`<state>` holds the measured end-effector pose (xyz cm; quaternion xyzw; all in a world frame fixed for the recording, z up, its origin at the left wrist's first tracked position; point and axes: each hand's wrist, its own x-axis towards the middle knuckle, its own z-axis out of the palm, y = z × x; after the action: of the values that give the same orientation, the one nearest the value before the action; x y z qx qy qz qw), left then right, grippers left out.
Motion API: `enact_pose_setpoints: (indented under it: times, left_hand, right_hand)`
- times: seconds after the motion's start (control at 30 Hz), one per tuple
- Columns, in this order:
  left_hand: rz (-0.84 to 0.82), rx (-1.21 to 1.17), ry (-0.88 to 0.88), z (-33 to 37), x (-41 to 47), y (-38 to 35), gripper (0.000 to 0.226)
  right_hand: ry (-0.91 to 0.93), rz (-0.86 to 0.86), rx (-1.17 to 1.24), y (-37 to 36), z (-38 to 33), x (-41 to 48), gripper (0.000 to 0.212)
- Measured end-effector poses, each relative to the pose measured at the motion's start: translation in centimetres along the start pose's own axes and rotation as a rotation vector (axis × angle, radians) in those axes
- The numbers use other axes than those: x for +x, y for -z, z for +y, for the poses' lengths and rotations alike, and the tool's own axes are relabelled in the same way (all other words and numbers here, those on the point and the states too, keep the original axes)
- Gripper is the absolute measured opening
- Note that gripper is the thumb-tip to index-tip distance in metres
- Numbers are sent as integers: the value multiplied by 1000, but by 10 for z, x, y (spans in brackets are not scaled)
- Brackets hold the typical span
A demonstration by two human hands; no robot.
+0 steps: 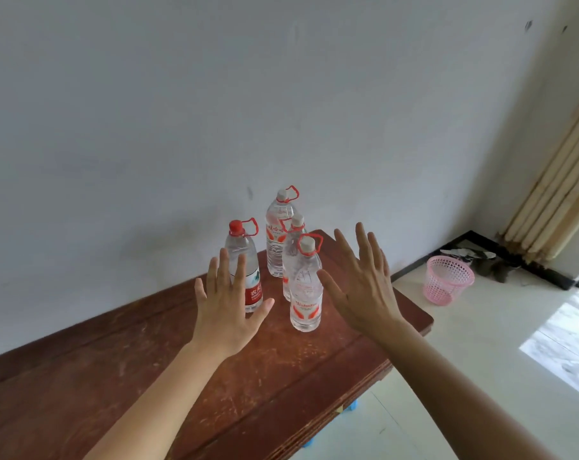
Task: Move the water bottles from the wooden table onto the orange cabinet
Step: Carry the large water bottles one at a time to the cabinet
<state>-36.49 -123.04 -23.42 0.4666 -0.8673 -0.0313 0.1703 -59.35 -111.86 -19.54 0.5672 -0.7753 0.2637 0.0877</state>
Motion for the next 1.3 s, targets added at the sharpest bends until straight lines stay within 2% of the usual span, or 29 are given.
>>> enact_pose_setpoints:
  times: [0.23, 0.33, 0.4, 0.47, 0.57, 0.67, 0.8, 0.93, 1.07, 1.17, 1.3]
  left_hand:
    - [-166, -22, 47, -10, 49, -67, 100]
    - [-217, -12, 91, -8, 61, -92, 102]
    - [-277, 23, 125, -2, 66, -109, 103]
    - [-339, 36, 163, 9, 72, -128, 106]
    - [-445, 56, 163, 38, 86, -159, 105]
    - [-458, -57, 122, 76, 108, -193, 113]
    - [-379, -262, 106, 120, 139, -241, 118]
    - [-357, -112, 47, 145, 169, -268, 103]
    - [-430, 49, 5, 158, 177, -278, 102]
    - [-471, 178, -49, 166, 178, -280, 100]
    - [-472, 242, -58, 170, 165, -283, 97]
  right_hand:
    - [39, -139, 93, -73, 21, 81, 68]
    - [113, -212, 111, -108, 35, 109, 57]
    - [187, -196, 177, -124, 46, 122, 43]
    - [274, -104, 241, -132, 60, 132, 30]
    - [337, -37, 325, -133, 98, 141, 28]
    - [219, -15, 465, -131, 150, 144, 26]
    - [-148, -86, 588, -133, 240, 140, 22]
    - [-403, -219, 634, -140, 301, 122, 23]
    - [-622, -341, 578, -162, 334, 106, 24]
    - [-641, -436, 475, -173, 349, 96, 21]
    - [-383, -579, 442, -164, 331, 99, 21]
